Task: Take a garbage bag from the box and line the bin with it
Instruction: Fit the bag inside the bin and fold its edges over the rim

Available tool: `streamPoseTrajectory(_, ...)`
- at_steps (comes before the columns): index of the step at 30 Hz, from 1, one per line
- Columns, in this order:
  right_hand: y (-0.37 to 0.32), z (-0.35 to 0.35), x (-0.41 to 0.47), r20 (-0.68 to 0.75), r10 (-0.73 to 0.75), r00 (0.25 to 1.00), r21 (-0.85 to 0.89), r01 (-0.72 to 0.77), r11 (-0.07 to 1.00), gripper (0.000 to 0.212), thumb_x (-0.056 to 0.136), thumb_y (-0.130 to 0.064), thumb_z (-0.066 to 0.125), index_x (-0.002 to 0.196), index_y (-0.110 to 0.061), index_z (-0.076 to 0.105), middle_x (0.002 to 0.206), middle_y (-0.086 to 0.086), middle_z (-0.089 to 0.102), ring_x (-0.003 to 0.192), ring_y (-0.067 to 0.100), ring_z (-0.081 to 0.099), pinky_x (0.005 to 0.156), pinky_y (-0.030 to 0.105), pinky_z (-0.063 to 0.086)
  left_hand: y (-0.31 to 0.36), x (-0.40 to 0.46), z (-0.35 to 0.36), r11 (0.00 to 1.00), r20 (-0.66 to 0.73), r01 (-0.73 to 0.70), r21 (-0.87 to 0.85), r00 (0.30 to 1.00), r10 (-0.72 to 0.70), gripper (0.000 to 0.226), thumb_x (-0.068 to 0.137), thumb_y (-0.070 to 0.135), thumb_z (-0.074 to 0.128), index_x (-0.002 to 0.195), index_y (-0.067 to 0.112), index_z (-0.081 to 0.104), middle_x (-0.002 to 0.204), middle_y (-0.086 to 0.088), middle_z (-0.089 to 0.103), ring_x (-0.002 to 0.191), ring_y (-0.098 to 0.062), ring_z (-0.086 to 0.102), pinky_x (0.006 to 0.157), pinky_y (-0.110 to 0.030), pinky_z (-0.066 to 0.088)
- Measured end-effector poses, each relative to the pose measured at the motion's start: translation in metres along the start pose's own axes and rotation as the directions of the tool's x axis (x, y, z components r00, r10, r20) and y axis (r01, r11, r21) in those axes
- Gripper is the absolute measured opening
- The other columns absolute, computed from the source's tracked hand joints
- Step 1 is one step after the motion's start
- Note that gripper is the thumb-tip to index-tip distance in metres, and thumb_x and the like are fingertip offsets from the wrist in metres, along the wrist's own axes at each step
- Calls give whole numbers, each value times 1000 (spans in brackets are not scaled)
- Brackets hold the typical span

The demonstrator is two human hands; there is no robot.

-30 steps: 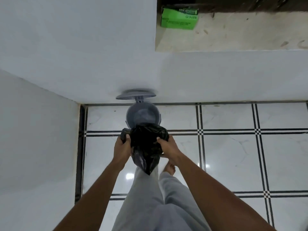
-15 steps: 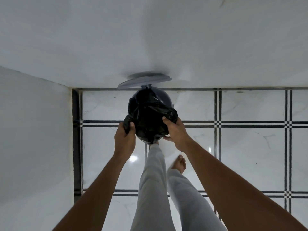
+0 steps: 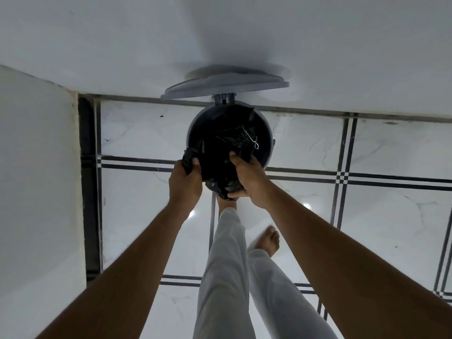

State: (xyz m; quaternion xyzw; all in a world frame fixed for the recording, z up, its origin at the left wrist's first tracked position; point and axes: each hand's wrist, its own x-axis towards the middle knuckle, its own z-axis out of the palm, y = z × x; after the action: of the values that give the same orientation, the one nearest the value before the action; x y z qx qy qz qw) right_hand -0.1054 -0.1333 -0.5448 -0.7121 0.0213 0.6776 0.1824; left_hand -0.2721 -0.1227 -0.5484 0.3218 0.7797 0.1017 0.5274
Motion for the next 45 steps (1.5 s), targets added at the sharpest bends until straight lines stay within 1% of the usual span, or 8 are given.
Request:
streamPoseTrajectory(6, 1, 16, 5, 13, 11, 1000, 1, -11, 1000, 65, 110, -52, 62, 167, -34, 37, 155, 5, 52, 139, 40, 58, 93, 64, 66, 1, 21, -22, 998, -13, 48, -44, 999, -49, 55, 78, 67, 57, 106, 23, 75, 100, -4, 81, 96, -29, 79, 91, -54, 65)
streamPoseTrajectory(11, -3, 8, 33, -163, -232, 959, -97, 218, 971, 54, 112, -49, 57, 159, -23, 49, 132, 0, 59, 130, 29, 60, 117, 55, 52, 11, 46, -20, 997, 19, 56, -60, 998, -55, 43, 82, 59, 65, 104, 23, 75, 100, -5, 80, 99, -32, 78, 92, -56, 64)
streamPoseTrajectory(19, -38, -44, 76, -301, -544, 783, -459, 381, 803, 32, 109, -49, 57, 119, -22, 72, 110, 2, 75, 113, 31, 69, 95, 40, 55, 50, 96, 1, 996, -19, 35, -88, 999, -36, 10, 93, 28, 73, 83, 25, 75, 83, 5, 73, 85, -24, 71, 77, -32, 60)
streamPoseTrajectory(23, -58, -69, 88, -406, -565, 718, -628, 229, 743, 37, 106, -56, 53, 114, -26, 73, 124, 4, 71, 129, 36, 55, 105, 51, 42, 60, 121, -10, 977, 170, 155, -148, 977, -129, 17, 96, 24, 80, 112, 16, 78, 101, -3, 82, 75, -14, 77, 68, -27, 61)
streamPoseTrajectory(28, -76, -89, 99, -295, -439, 848, -137, 418, 898, 31, 102, -52, 72, 101, -22, 79, 100, -1, 83, 98, 24, 80, 99, 48, 66, 62, 136, -37, 915, 497, 328, -234, 849, -177, 26, 96, 21, 75, 121, 14, 75, 120, -6, 80, 103, -17, 80, 88, -35, 67)
streamPoseTrajectory(33, -90, -89, 109, -19, -356, 934, 281, 347, 895, 45, 104, -49, 66, 132, -16, 78, 126, 7, 82, 117, 28, 79, 100, 42, 64, 58, 148, -46, 761, 498, 322, -563, 867, 2, 19, 107, 27, 63, 111, 17, 79, 116, 1, 79, 113, -14, 77, 94, -31, 63)
streamPoseTrajectory(39, -102, -88, 133, -168, -182, 969, 444, 239, 864, 48, 102, -35, 62, 142, -12, 73, 105, 5, 81, 94, 24, 78, 67, 31, 64, 49, 161, -41, 706, 472, 313, -636, 881, 35, 26, 105, 36, 65, 104, 14, 79, 108, 2, 83, 104, -7, 79, 85, -20, 63)
streamPoseTrajectory(45, -119, -83, 158, -278, -208, 938, 399, 310, 863, 27, 105, -33, 69, 119, -13, 80, 109, 12, 85, 99, 31, 84, 87, 44, 70, 58, 185, -23, 718, 417, 287, -634, 909, 5, 22, 105, 16, 59, 100, 11, 80, 102, -1, 80, 83, -8, 79, 71, -15, 61)
